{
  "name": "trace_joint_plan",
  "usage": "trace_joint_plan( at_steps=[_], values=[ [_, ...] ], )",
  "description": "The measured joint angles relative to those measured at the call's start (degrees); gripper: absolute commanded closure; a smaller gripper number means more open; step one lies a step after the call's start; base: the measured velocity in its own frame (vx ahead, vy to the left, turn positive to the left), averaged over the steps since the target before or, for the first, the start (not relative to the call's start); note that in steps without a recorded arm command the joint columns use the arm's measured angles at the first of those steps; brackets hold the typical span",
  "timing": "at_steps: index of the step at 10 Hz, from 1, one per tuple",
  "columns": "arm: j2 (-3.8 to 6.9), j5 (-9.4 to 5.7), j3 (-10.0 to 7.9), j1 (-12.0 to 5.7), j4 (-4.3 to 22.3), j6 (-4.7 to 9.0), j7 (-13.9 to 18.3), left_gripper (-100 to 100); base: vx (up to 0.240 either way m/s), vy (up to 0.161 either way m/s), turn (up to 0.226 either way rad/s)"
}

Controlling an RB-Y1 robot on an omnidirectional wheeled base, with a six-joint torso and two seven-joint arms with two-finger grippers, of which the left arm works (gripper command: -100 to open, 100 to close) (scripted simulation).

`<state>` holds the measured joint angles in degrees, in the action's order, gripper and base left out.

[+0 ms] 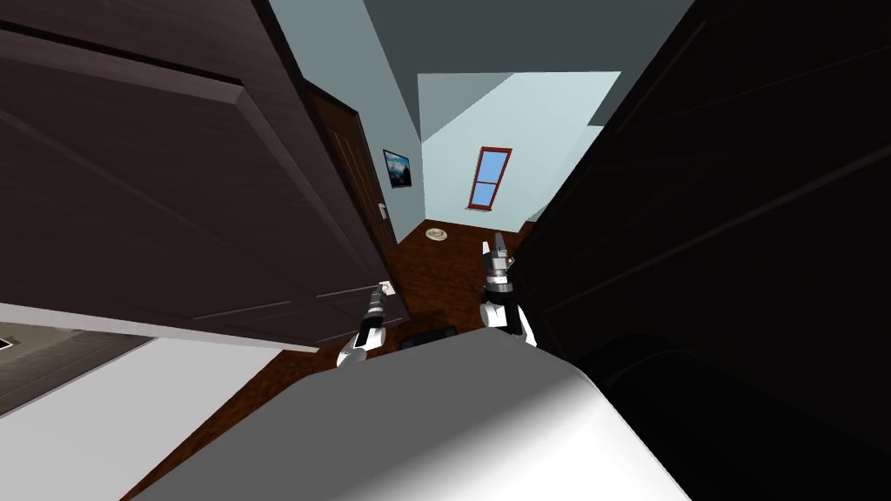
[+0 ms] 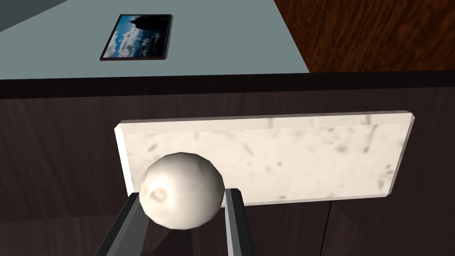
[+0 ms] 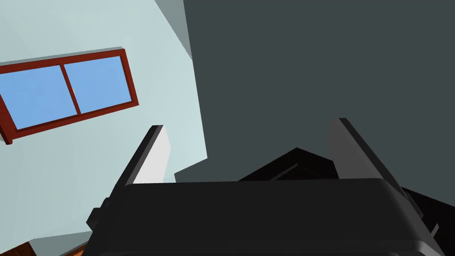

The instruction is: Push the door open

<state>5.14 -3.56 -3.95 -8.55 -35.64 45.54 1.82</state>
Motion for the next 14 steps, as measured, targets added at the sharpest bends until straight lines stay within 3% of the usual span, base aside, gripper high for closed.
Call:
trace_joint_plan(
  at_steps=[7,9,12,14],
  values=[
    [0.27,-1.45,-2.84,0.03,0.9,0.12,-1.0,100,0.150,-0.055,0.044],
    [0.26,-1.95,-3.68,1.04,-0.6,-0.67,-1.5,100,0.214,-0.052,0.045],
    [0.65,-3.04,-5.57,0.03,0.9,0.02,-2.2,100,0.209,-0.060,0.052],
    [0.91,-3.70,-6.71,0.38,0.3,-0.02,-2.5,100,0.178,-0.070,0.056]
  ],
)
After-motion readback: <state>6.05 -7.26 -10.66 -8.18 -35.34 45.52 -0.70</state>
